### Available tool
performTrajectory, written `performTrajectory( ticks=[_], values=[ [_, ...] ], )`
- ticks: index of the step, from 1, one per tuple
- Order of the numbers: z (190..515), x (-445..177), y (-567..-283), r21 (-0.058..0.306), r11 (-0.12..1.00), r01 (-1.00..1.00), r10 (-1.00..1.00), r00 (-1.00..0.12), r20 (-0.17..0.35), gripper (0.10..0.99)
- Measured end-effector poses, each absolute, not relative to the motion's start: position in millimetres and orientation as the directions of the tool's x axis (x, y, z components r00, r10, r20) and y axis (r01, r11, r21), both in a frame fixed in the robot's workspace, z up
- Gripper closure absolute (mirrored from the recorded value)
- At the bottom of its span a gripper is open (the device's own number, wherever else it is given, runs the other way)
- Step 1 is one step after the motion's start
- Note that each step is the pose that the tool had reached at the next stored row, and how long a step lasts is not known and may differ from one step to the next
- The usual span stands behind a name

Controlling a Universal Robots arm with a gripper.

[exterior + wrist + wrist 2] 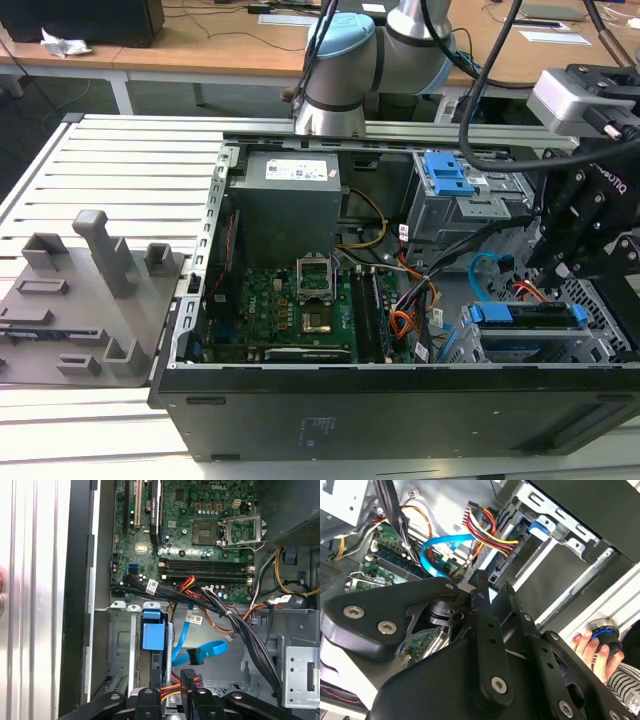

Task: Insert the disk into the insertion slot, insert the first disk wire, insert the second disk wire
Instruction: 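Insert the second disk wire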

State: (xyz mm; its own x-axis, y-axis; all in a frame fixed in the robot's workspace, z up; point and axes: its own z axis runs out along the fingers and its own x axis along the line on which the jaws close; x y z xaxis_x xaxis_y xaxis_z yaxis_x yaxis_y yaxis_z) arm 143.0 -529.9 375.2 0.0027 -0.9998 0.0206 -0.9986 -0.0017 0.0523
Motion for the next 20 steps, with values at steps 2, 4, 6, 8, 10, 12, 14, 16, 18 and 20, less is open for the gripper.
performTrajectory(
  ticks=[2,4,6,8,10,12,14,16,18,20],
  values=[
    [375,143,-525,0.052,-0.003,-0.999,-1.000,0.004,0.021,0.784],
    [375,144,-519,0.052,-0.004,-0.999,-1.000,0.005,0.021,0.784],
    [375,144,-513,0.052,-0.004,-0.999,-1.000,0.005,0.021,0.784],
    [375,144,-511,0.052,-0.004,-0.999,-1.000,0.005,0.021,0.784],
    [375,142,-510,0.052,-0.005,-0.999,-1.000,0.006,0.021,0.784],
    [374,133,-510,0.052,-0.005,-0.999,-1.000,0.006,0.021,0.784],
    [373,128,-510,0.052,-0.009,-0.999,-1.000,0.010,0.021,0.784],
    [371,122,-511,0.052,-0.022,-0.998,-1.000,0.023,0.020,0.784],
    [368,121,-510,0.052,-0.049,-0.997,-0.998,0.050,0.022,0.784],
    [365,120,-511,0.053,-0.087,-0.995,-0.996,0.088,0.027,0.784]
  ],
)
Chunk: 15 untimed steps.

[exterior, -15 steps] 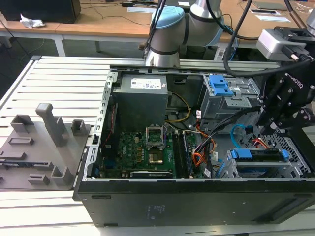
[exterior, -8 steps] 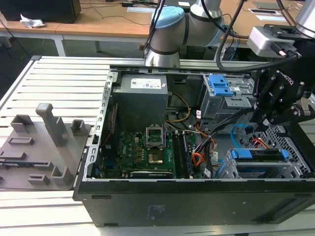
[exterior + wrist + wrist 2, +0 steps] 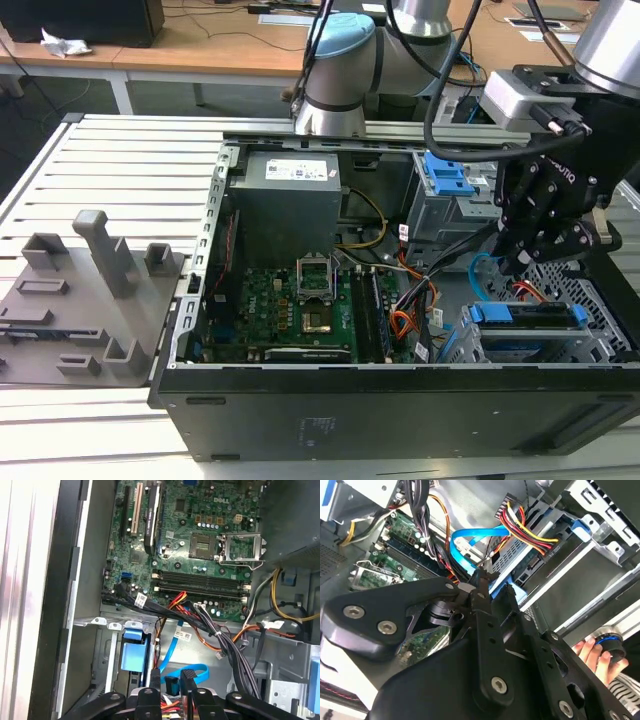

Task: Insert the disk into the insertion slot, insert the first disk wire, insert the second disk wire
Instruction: 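Insert the second disk wire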

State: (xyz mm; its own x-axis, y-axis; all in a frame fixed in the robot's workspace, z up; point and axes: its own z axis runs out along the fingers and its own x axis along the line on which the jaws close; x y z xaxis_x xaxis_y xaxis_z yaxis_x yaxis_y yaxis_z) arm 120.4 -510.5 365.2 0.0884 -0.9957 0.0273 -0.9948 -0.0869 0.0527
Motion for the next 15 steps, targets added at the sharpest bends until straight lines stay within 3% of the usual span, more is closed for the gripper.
performTrajectory(
  ticks=[7,8,9,15],
  values=[
    [365.2,120.4,-510.5,0.053,-0.087,-0.995,-0.996,0.088,0.028,0.784],
    [365.2,120.4,-510.5,0.053,-0.087,-0.995,-0.996,0.088,0.028,0.800],
    [365.2,120.4,-510.5,0.053,-0.087,-0.995,-0.996,0.088,0.028,0.925],
    [365.1,120.4,-510.5,0.053,-0.087,-0.995,-0.996,0.088,0.029,0.925]
  ],
)
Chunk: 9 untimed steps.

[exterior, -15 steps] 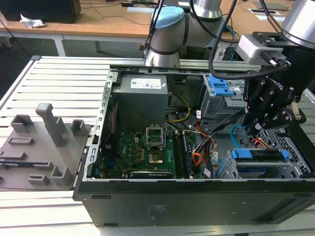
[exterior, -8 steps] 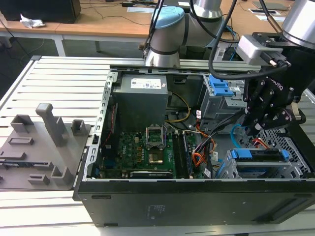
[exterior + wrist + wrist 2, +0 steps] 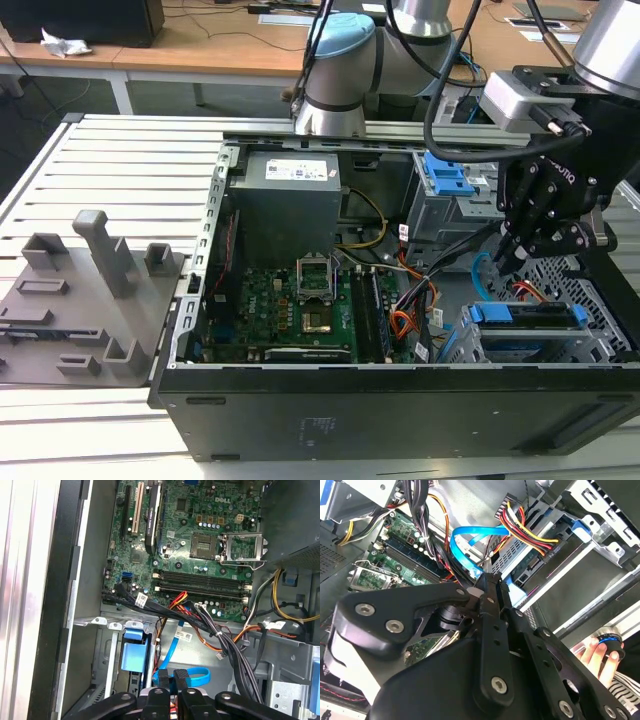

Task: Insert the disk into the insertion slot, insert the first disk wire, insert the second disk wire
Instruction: 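Insert the second disk wire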

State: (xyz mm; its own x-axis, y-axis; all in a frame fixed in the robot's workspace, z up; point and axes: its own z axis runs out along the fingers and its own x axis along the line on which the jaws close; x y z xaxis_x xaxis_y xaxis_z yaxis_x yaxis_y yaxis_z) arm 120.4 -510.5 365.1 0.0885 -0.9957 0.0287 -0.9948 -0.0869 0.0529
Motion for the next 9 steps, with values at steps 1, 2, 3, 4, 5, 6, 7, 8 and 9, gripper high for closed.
performTrajectory(
  ticks=[1,2,3,4,5,6,7,8,9],
  values=[
    [365.1,120.4,-510.5,0.053,-0.087,-0.995,-0.996,0.088,0.029,0.925],
    [365.2,120.4,-510.5,0.053,-0.087,-0.995,-0.996,0.088,0.029,0.925],
    [365.2,120.4,-510.5,0.053,-0.087,-0.995,-0.996,0.088,0.029,0.925],
    [365.1,120.4,-510.5,0.053,-0.087,-0.995,-0.996,0.088,0.029,0.925],
    [365.2,120.4,-510.5,0.053,-0.087,-0.995,-0.996,0.088,0.029,0.925],
    [365.2,120.4,-510.5,0.053,-0.087,-0.995,-0.996,0.088,0.029,0.925],
    [365.1,120.4,-510.5,0.053,-0.087,-0.995,-0.996,0.088,0.029,0.925],
    [365.2,120.4,-510.5,0.053,-0.087,-0.995,-0.996,0.088,0.029,0.925],
    [365.1,120.4,-510.5,0.053,-0.087,-0.995,-0.996,0.088,0.029,0.925]
  ],
)
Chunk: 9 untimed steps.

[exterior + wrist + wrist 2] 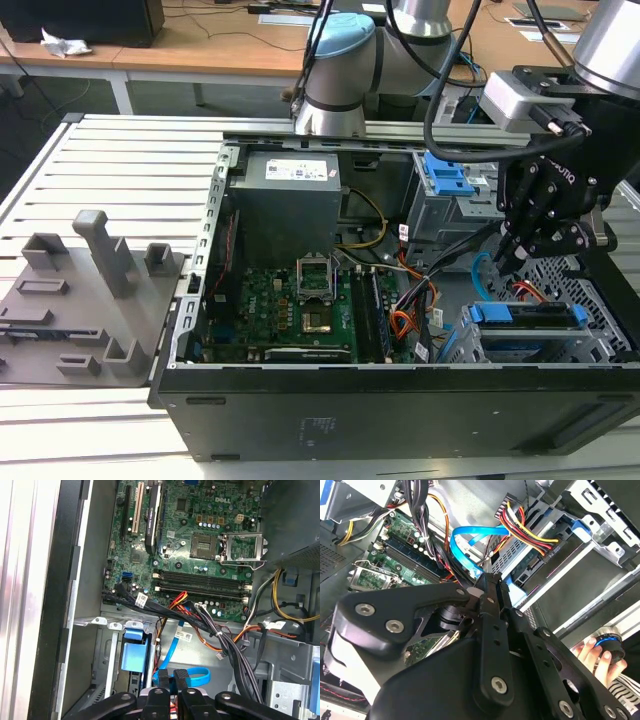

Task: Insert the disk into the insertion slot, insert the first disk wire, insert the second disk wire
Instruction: 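Insert the second disk wire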

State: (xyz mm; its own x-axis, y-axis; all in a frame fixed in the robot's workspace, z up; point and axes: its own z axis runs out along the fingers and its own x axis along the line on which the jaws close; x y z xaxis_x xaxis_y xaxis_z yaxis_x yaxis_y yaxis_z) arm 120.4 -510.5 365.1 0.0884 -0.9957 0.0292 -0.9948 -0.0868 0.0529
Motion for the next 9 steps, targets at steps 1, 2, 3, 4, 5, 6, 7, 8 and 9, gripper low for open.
performTrajectory(
  ticks=[1,2,3,4,5,6,7,8,9],
  values=[
    [365.1,120.4,-510.5,0.053,-0.086,-0.995,-0.996,0.087,0.029,0.925],
    [365.1,120.4,-510.5,0.053,-0.078,-0.996,-0.996,0.079,0.029,0.925],
    [365.1,120.3,-510.5,0.053,-0.055,-0.997,-0.998,0.057,0.029,0.925],
    [365.1,120.4,-510.5,0.053,-0.031,-0.998,-0.999,0.033,0.029,0.925],
    [365.2,120.4,-510.5,0.053,-0.007,-0.999,-1.000,0.009,0.028,0.925],
    [365.1,120.4,-510.6,0.053,-0.002,-0.999,-1.000,0.003,0.025,0.925],
    [365.1,120.4,-510.8,0.053,0.000,-0.999,-1.000,0.001,0.020,0.925],
    [365.1,120.4,-511.6,0.053,0.000,-0.999,-1.000,0.000,0.012,0.925],
    [365.1,120.4,-512.4,0.053,0.001,-0.999,-1.000,0.000,0.008,0.925]
  ],
)
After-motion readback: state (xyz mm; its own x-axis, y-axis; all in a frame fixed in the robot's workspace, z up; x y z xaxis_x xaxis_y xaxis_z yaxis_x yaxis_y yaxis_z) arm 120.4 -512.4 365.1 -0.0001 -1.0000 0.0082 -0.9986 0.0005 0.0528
